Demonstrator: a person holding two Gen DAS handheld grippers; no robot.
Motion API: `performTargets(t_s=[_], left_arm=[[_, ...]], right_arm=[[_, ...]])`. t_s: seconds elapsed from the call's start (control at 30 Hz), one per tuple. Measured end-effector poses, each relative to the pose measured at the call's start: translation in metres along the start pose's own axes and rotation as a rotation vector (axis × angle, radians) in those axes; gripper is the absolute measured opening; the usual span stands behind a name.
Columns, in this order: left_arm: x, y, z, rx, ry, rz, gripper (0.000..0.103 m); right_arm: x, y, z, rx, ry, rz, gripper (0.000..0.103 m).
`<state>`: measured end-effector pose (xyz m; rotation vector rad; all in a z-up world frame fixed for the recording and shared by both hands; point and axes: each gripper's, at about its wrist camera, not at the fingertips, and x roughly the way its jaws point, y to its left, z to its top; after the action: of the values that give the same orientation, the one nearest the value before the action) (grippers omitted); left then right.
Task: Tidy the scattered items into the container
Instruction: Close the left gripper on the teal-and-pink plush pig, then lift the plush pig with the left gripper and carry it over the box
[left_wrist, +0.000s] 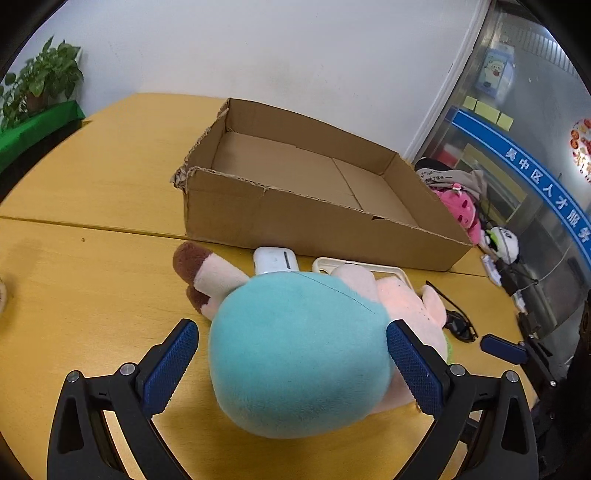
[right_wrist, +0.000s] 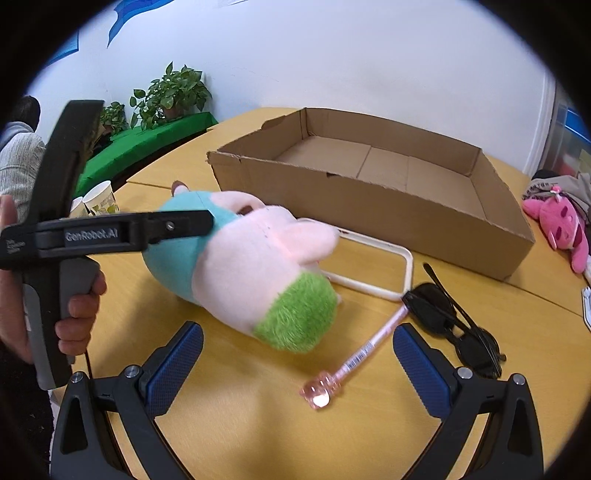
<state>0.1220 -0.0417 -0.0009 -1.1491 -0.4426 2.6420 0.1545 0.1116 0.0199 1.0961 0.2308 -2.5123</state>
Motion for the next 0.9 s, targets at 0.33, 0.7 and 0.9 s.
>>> performTargets(t_s=[0.33, 0.7, 0.9], left_arm=[[0.014, 0.01, -0.003, -0.029, 0.056, -0.087, 0.101], [0.015, 0.014, -0.005, -0.027, 0.061, -0.114, 0.099], [0.016, 0.014, -0.004, -0.013, 0.057, -0.115, 0.098]], right_arm=[[0.033, 0.012, 0.014, -0.031, 0.045, -0.006, 0.103], [0.064, 0.018, 0.02, -0.032, 0.094, 0.068, 0.102], [0.073, 0.026, 0.021, -0.059, 0.132, 0.053, 0.101]])
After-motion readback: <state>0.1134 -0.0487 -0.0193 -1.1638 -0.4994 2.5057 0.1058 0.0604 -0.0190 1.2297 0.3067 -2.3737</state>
